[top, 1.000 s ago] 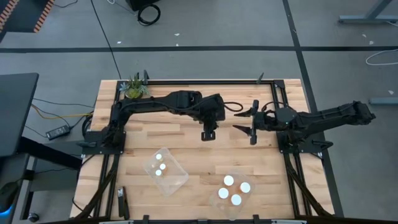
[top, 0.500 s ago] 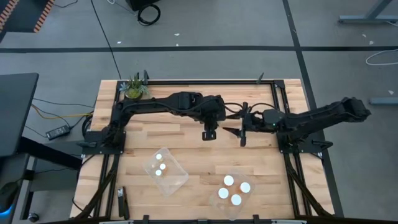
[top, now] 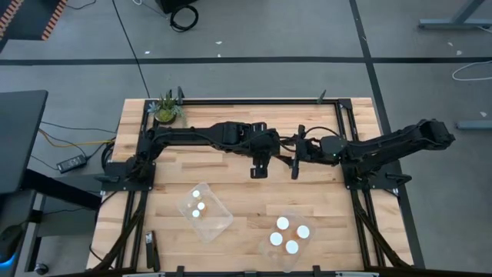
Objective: Pick and place medicine bottles into bin by pill shape (circle, oval)
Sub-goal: Adjust the small yellow pill bottle
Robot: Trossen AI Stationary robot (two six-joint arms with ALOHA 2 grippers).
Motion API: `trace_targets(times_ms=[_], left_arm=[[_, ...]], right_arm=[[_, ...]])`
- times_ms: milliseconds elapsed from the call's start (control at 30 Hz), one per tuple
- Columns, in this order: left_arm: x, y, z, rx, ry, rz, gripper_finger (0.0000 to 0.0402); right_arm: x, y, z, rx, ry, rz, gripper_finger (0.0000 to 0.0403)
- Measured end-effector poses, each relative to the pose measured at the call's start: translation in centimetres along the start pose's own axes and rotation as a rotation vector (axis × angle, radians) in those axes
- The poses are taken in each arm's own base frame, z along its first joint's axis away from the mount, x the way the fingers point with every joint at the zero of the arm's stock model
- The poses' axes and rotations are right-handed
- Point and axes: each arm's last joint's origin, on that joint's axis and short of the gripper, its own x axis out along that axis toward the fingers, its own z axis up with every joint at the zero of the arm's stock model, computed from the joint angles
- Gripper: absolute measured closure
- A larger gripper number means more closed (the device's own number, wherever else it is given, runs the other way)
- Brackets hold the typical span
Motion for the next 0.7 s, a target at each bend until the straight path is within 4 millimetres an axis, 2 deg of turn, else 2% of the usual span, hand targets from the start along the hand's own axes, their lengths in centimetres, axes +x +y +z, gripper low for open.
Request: trace_targets(times_ms=[367, 700], left_arm=[[0.04, 0.27, -0.08, -0.020, 0.009, 0.027, 0.0281], [0.08, 0.45, -0.11, -0.020, 0.011, 0.032, 0.0282]], right_arm=[[-0.11, 0.04, 0.22, -0.006, -0.017, 0.031, 0.0230], [-0.20, 0.24, 0.17, -0.026, -0.011, 0.070, 0.0235]])
